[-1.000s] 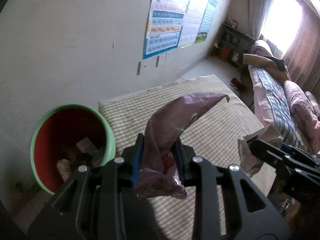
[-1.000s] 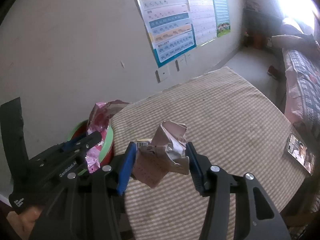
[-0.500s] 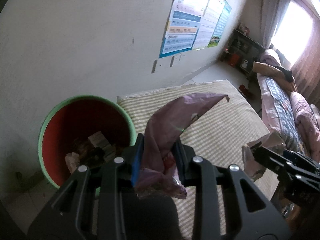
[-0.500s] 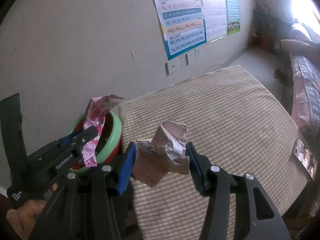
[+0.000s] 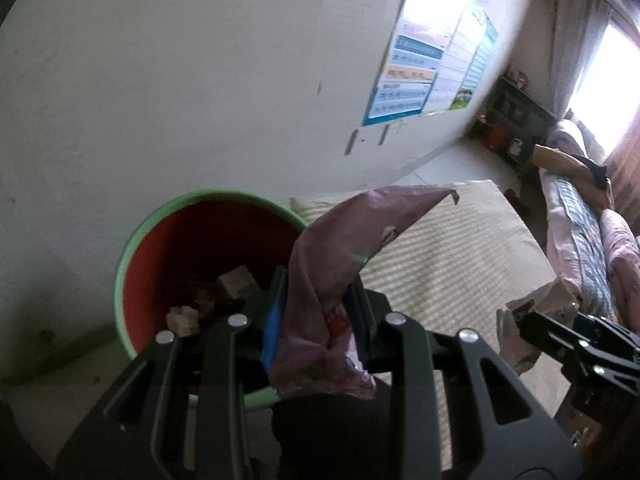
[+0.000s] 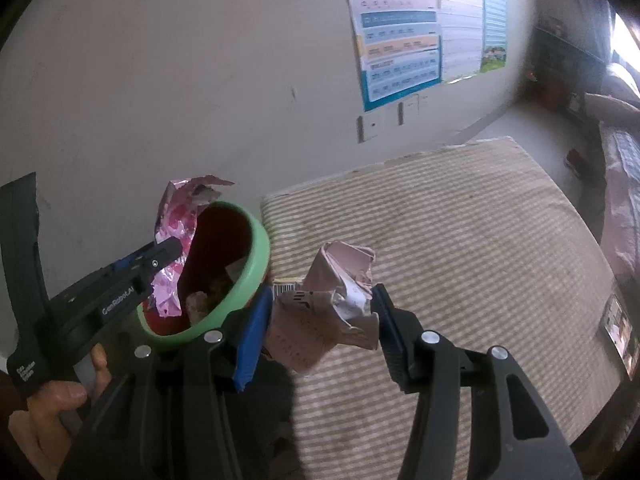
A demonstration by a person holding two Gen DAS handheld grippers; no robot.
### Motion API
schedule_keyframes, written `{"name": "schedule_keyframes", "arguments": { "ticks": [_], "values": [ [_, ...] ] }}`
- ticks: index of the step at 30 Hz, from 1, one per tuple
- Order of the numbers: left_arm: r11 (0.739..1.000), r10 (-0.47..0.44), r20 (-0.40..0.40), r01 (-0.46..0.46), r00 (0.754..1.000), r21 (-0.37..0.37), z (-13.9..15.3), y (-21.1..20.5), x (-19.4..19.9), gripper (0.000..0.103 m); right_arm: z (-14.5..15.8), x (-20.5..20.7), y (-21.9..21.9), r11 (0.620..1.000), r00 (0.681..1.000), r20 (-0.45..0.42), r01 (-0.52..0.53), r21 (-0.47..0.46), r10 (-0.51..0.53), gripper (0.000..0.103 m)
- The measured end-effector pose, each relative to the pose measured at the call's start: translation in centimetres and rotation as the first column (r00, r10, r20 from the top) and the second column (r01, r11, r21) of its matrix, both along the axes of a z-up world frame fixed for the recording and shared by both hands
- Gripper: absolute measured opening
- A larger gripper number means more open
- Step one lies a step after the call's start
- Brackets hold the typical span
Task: Collect trash
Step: 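Carry the pink bag with the left tool while the right tool carries the pink carton to the bucket, then open the left tool over the bucket while the right tool drops the pink carton into it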
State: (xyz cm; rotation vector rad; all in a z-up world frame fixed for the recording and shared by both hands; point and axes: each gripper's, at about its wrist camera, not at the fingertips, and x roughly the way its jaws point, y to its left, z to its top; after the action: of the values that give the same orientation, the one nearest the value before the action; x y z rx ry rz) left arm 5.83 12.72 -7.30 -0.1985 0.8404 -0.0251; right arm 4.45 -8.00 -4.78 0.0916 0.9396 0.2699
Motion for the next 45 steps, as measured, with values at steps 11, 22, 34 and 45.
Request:
{"name": "schedule_keyframes", "arguments": {
  "ticks": [11, 22, 34, 45],
  "values": [
    [0.996, 0.09, -0.045, -0.089, 0.995, 0.03, -1.8, 4.9, 0.3, 0.029, -1.2, 2.5, 5.5, 0.994, 0.994, -0.028, -0.11, -0.012, 0.11, 0.05],
    [0.992, 0.125, -0.063, -0.123, 0.99, 0.029, -2.7, 6.9, 1.2, 0.029, -1.1, 4.0, 9.0, 0.985, 0.985, -0.028, -0.169, -0.029, 0.168, 0.05],
    [0.989, 0.151, -0.08, -0.149, 0.985, 0.024, -3.4, 8.0, 2.1, 0.029, -1.8, 5.0, 10.1, 0.98, 0.98, -0.045, -0.195, -0.041, 0.193, 0.05],
    [0.988, 0.156, -0.081, -0.154, 0.984, 0.032, -3.4, 8.0, 2.3, 0.029, -2.2, 5.3, 10.4, 0.978, 0.978, -0.059, -0.203, -0.039, 0.2, 0.05]
  ]
}}
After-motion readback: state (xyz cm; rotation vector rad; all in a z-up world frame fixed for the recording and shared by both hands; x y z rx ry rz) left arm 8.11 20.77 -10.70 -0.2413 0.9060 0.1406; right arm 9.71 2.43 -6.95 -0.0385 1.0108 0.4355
